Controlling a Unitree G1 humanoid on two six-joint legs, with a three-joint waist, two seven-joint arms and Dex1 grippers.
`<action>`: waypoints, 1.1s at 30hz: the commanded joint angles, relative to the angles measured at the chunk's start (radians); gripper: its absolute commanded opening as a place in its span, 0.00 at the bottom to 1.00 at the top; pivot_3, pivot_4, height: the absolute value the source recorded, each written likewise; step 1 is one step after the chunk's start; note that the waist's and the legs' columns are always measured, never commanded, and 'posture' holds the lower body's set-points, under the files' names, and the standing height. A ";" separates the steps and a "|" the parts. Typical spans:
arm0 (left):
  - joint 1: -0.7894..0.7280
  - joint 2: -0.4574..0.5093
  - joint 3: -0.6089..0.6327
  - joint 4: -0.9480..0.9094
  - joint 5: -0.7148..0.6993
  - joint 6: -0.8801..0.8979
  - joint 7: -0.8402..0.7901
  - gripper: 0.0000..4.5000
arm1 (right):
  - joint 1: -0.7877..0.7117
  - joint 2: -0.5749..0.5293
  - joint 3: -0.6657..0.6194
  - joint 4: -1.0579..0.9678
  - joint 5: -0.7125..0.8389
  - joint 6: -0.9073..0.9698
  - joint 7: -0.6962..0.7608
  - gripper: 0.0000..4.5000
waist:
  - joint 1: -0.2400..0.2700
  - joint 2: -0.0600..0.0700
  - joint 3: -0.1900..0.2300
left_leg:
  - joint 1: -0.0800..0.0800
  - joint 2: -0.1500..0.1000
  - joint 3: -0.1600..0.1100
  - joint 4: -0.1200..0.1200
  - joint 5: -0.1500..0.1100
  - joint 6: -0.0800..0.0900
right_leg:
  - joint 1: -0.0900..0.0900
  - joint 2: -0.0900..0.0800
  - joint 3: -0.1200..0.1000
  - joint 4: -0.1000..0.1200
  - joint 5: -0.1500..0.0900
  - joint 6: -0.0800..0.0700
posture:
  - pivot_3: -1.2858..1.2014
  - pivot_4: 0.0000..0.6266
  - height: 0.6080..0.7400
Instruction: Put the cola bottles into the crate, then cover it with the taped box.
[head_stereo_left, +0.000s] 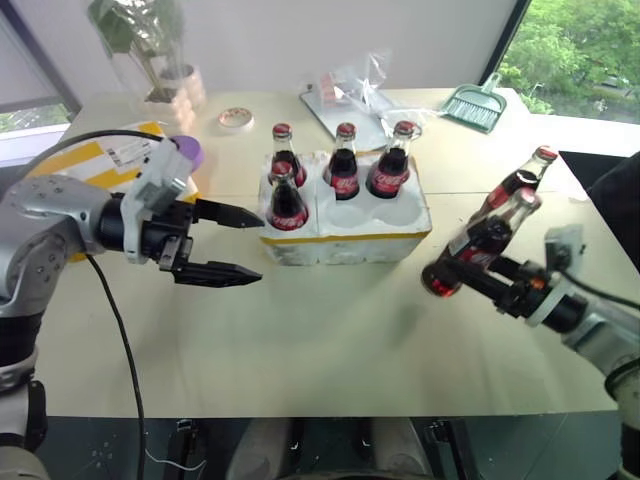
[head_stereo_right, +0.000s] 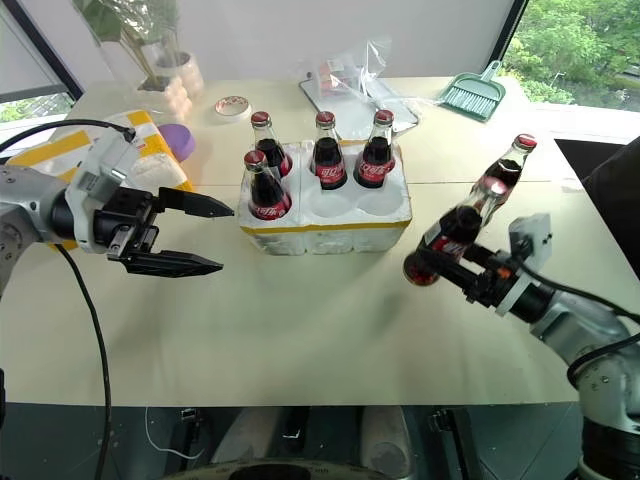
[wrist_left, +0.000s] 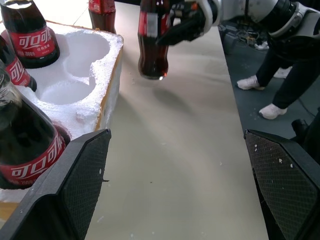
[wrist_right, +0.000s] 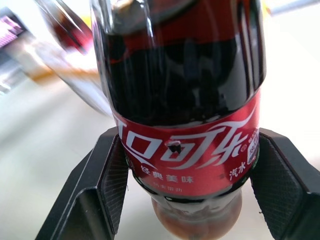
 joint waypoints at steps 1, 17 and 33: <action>-0.008 0.004 0.039 -0.001 -0.005 -0.022 0.010 1.00 | -0.217 -0.036 -0.014 -0.048 0.228 0.036 -0.051 0.62 | -0.003 0.000 0.000 | 0.000 0.000 0.000 0.000 0.000 0.000 | 0.000 0.000 0.000 0.000 0.000 0.000 | 0.52 0.24 0.99; 0.036 0.020 0.096 -0.045 -0.031 -0.012 0.073 1.00 | -0.648 0.148 0.534 0.306 -0.303 -0.140 -0.003 0.62 | 0.004 -0.002 0.000 | -0.013 -0.003 0.000 0.001 0.003 -0.004 | -0.012 0.000 -0.001 0.003 0.001 0.000 | 0.52 0.24 0.99; 0.042 0.012 0.090 -0.054 -0.039 -0.016 0.092 1.00 | -0.603 0.188 0.588 0.310 -0.490 -0.166 0.031 1.00 | -0.002 -0.003 0.000 | -0.013 -0.003 -0.001 0.001 0.003 -0.004 | -0.016 0.001 -0.001 0.009 0.000 0.000 | 0.52 0.24 0.99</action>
